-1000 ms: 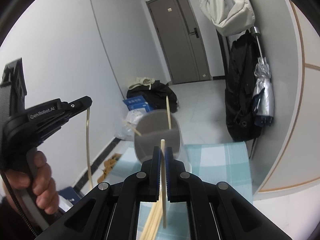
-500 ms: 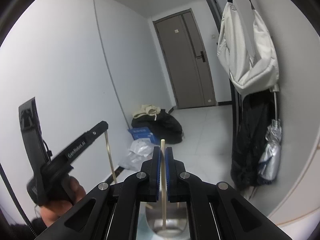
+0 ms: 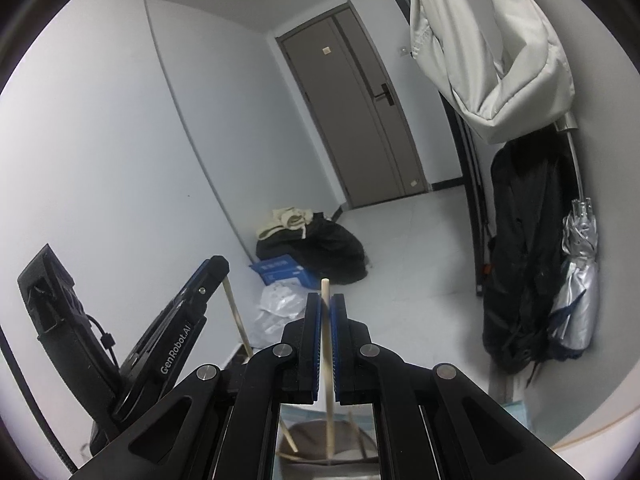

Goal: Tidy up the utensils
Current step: 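Raise both held chopsticks up above the white holder, then open both tools to release the chopsticks into the holder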

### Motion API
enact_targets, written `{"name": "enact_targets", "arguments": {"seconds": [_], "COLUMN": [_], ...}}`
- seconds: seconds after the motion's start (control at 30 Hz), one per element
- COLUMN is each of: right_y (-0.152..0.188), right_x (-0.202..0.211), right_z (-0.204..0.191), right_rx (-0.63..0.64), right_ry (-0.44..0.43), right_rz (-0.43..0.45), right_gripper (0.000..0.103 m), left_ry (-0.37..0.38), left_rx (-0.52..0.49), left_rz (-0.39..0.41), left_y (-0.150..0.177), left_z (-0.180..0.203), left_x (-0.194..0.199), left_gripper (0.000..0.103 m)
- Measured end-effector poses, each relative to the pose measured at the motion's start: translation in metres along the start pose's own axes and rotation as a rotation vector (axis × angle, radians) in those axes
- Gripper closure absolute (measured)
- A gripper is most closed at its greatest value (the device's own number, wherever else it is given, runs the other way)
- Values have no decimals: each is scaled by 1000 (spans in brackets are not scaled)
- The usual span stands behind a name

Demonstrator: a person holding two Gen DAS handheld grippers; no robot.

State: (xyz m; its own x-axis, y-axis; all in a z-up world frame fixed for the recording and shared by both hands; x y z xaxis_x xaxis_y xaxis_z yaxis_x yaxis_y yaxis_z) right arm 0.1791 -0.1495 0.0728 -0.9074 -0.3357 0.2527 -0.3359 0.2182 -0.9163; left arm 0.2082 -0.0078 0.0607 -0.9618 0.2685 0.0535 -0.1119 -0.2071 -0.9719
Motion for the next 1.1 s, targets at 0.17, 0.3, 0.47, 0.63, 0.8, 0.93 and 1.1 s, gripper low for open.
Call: {"name": "enact_targets", "arguments": {"seconds": [0.17,0.3,0.47,0.63,0.8,0.93,1.1], "right_y": [10,18,24,31,36,44,52], "right_x": [-6,-8,-3,0,3,4,6], "right_z": [3,6,6,5,1,-5,-10], "right_rx": [7,14,21,22,48,85,99], "right_ry": [2,-5,-3,-3,-28,-33,-31], "right_rz": [-9,-20,-21,-36,-54,-84,-113], "right_gripper": [99,99,99,99,99,99,99], "left_ry": [16,40,68,88,116,150,160], "left_rx": [-14,-53,-97,-113,-93,-97,-64], "left_rz": [-11,-28,-28,-58,-140,-193,-258], "left_y": [8,15,15,14,18,19,24], "left_z": [3,10,19,21,20,25,22], "left_x": [-6,-6,-1,3,7,16,25], "left_gripper": [100,100,100,100,100,100,100]}}
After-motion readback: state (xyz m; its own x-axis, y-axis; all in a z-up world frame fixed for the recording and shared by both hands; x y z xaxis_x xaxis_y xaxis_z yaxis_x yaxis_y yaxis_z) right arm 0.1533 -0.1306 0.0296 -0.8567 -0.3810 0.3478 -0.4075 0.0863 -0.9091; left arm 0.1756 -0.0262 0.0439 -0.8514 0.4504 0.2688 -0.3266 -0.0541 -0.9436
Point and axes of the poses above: each gripper's, at about its wrist camera, not at the fingertips, and x roughly against the way its jaws point, z to its right, y to its underside, the point moved 7 cm from there along -x, roughly the way its jaws point, and after that the axes turned 4 degrees about z, right-handed, at the moved point
